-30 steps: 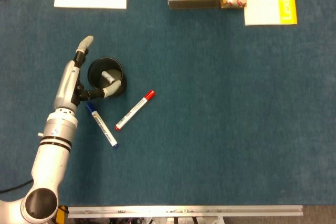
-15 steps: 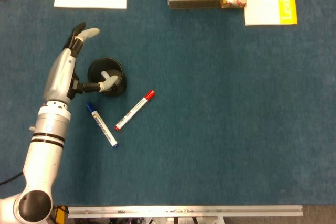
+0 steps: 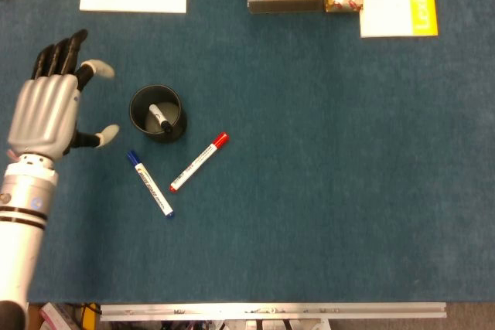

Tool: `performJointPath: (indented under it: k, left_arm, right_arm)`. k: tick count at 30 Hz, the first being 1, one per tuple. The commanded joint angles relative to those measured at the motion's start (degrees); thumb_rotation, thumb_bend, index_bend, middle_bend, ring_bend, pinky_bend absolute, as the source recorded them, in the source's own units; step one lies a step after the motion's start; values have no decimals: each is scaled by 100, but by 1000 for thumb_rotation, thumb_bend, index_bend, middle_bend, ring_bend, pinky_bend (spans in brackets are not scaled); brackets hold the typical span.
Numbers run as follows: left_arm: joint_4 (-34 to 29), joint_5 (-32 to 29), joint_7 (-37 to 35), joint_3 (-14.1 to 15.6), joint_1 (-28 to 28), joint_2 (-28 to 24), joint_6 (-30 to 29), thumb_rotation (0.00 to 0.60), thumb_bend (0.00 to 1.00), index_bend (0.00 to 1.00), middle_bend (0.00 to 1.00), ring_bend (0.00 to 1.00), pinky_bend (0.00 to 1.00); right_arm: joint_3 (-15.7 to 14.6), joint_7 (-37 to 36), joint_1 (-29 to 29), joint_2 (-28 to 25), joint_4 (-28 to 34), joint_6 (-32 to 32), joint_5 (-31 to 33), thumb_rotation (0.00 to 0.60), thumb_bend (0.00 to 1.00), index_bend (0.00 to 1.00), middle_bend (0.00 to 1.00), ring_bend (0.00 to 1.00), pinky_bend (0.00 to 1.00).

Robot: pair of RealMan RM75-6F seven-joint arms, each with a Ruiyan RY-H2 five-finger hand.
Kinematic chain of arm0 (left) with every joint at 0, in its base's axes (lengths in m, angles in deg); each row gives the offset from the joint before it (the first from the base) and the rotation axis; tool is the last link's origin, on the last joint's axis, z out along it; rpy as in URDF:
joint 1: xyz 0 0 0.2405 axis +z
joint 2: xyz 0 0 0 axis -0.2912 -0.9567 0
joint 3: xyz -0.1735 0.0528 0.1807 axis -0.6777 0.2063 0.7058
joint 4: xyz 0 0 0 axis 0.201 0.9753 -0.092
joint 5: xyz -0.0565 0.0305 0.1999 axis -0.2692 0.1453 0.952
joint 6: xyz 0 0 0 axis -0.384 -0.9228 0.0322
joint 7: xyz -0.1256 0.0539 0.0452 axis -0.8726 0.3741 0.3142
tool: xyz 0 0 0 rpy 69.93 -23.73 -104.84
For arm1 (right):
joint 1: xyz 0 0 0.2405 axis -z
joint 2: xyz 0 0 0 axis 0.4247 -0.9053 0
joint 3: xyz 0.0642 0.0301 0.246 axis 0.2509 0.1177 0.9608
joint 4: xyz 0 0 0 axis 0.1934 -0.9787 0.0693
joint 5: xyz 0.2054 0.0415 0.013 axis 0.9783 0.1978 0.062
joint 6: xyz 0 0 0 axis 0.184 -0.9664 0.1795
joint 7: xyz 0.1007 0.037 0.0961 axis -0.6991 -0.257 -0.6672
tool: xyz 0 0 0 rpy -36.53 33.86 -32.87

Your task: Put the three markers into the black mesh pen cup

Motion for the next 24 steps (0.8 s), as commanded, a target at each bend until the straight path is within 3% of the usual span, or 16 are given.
performJointPath:
  k: [1,7,17,24]
  left_arm:
    - [-129,251,69,356,-28,-489,461,600,146,357,0,0,0]
    - [119,904,50,813,42,-678,818,600,146,376,0,0,0]
    - [770,2274,-1015,1289,306,-522,1073,600,146,413,0,0,0]
    - [859,2960,-1622,1555,478,-567,1064,600,146,431,0,0,0]
  right_arm:
    - [4,5,1,2,4,-2,8,600,0,82,183,109,406]
    - [23,-33,24,-23,18,-83,-20,600,0,82,183,109,406]
    - [41,-79,41,-59,12,-129,-30,600,0,82,185,109,406]
    - [33,-53,32,-47,4,-102,-30,600,0,82,185,109,405]
